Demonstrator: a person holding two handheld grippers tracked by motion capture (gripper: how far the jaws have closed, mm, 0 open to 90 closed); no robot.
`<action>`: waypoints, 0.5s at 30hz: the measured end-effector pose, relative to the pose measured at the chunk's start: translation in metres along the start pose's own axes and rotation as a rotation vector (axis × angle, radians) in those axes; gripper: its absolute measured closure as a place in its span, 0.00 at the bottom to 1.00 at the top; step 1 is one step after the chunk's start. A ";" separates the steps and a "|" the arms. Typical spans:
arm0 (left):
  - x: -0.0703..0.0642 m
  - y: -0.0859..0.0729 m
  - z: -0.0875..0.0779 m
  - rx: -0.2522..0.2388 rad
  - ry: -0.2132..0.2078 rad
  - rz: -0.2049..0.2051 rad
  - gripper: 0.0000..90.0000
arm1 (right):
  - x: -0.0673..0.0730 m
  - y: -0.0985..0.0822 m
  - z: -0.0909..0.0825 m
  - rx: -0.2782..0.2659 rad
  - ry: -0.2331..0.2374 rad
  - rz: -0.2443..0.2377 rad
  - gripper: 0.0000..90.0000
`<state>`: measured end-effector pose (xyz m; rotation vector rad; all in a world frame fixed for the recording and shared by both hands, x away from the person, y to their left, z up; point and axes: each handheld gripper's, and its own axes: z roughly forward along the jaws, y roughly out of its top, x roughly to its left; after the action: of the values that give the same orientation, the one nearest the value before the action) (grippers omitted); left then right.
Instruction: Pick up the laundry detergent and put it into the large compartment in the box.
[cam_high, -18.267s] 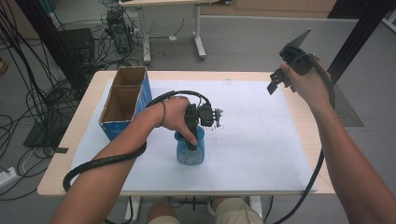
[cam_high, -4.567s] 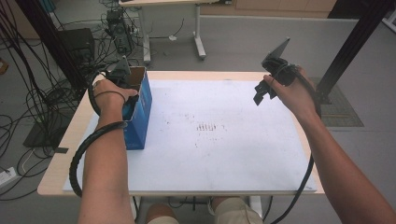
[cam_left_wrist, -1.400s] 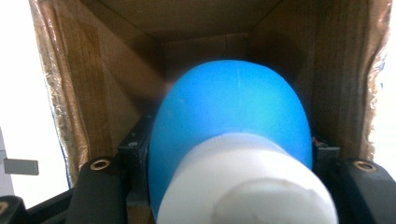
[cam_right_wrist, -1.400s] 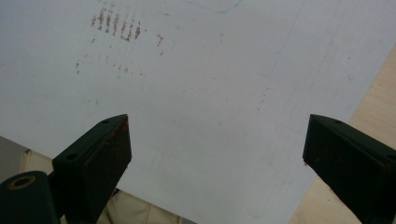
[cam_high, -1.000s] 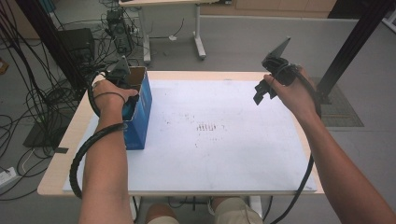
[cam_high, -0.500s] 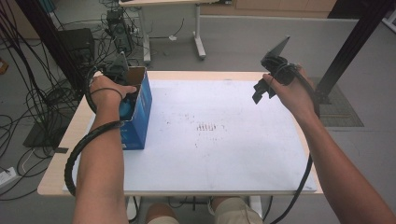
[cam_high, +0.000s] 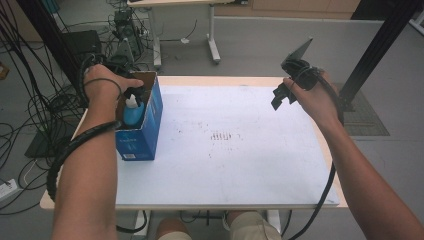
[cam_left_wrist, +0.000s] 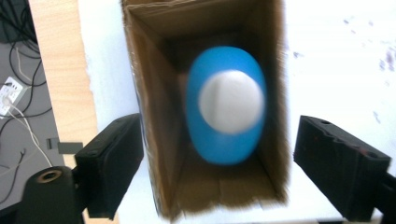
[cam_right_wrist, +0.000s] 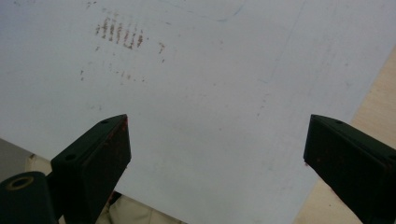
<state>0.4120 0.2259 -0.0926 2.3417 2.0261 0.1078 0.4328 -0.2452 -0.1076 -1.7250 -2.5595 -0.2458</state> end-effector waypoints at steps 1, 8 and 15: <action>-0.004 0.000 -0.004 -0.003 0.001 0.029 0.16 | -0.001 0.001 0.000 0.001 0.009 -0.002 0.08; -0.047 -0.002 -0.032 -0.041 -0.013 0.303 0.14 | 0.004 0.011 -0.001 0.008 0.005 -0.006 0.08; -0.106 0.001 -0.043 -0.015 -0.010 0.613 0.14 | 0.003 0.016 0.000 0.014 0.008 -0.001 0.07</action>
<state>0.3941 0.1201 -0.0520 2.8486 1.2260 0.1261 0.4462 -0.2366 -0.1055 -1.7141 -2.5507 -0.2331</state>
